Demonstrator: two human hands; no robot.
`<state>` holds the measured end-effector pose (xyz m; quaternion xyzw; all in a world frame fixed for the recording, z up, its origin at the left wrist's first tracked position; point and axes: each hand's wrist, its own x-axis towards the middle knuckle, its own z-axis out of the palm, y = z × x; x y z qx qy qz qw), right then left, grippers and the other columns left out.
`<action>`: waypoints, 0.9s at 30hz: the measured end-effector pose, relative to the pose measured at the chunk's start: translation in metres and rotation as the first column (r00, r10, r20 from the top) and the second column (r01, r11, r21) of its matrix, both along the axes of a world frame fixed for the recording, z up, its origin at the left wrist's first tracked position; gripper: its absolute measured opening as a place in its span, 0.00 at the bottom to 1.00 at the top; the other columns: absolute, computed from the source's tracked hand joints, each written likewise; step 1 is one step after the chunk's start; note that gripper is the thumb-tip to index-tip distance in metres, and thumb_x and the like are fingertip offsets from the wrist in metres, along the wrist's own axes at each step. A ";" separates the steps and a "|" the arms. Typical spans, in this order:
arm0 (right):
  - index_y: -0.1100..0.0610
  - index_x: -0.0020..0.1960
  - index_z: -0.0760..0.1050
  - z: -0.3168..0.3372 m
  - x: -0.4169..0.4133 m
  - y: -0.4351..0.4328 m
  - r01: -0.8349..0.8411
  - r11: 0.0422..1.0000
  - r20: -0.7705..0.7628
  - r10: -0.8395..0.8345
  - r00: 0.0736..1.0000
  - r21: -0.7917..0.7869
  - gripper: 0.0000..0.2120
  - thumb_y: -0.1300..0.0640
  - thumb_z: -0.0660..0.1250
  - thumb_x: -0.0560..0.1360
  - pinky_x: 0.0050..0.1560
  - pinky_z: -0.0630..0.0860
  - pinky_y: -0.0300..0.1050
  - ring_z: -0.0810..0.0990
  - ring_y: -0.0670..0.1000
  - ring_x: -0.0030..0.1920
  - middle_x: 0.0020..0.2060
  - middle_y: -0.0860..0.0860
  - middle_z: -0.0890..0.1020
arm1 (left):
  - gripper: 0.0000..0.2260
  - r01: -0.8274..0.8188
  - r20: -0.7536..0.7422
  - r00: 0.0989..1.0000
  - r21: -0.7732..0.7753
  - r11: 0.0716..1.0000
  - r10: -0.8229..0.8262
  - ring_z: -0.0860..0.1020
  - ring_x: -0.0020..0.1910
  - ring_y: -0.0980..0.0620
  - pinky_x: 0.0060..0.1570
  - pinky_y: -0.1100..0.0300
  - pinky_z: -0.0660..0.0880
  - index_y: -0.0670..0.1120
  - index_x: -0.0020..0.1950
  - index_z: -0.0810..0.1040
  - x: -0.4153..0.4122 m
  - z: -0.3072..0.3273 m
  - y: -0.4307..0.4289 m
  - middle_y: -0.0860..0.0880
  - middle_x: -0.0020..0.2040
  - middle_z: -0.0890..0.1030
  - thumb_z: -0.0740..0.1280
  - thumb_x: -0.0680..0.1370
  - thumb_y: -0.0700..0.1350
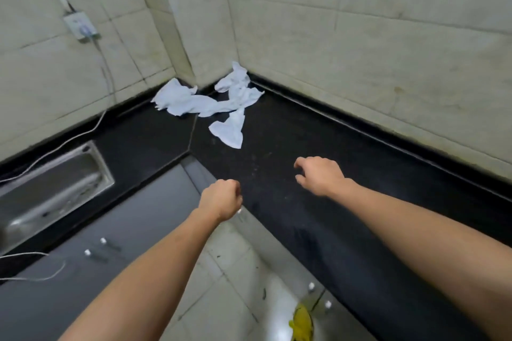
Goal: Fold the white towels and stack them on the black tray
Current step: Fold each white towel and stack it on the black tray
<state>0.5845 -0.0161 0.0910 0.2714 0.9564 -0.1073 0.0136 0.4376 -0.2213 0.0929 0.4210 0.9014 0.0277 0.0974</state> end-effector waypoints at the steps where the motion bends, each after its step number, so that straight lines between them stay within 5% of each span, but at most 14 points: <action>1: 0.50 0.65 0.71 -0.006 -0.016 0.002 -0.014 1.000 0.001 0.014 1.000 -0.018 0.17 0.48 0.61 0.78 0.48 0.72 0.48 0.78 0.55 0.55 0.56 0.50 0.80 | 0.08 -0.024 0.007 1.000 -0.008 1.000 0.024 0.79 0.49 0.43 0.45 0.53 0.76 0.49 0.50 0.79 -0.012 -0.001 -0.002 0.45 0.50 0.81 0.61 0.76 0.46; 14: 0.50 0.60 0.73 -0.040 -0.211 0.035 -0.153 0.979 0.090 0.165 0.982 -0.132 0.13 0.49 0.61 0.77 0.47 0.73 0.48 0.79 0.56 0.52 0.53 0.51 0.81 | 0.08 -0.194 0.088 0.976 -0.080 0.978 0.201 0.79 0.50 0.44 0.43 0.55 0.74 0.48 0.52 0.79 -0.172 -0.020 0.004 0.45 0.51 0.82 0.63 0.77 0.47; 27: 0.50 0.60 0.74 -0.101 -0.345 0.052 0.120 0.979 0.272 -0.072 0.960 -0.163 0.12 0.51 0.60 0.77 0.44 0.71 0.46 0.79 0.55 0.52 0.54 0.51 0.79 | 0.04 0.066 0.235 0.971 -0.111 0.992 -0.038 0.79 0.48 0.47 0.45 0.55 0.73 0.50 0.48 0.77 -0.376 -0.082 0.062 0.48 0.48 0.81 0.64 0.77 0.48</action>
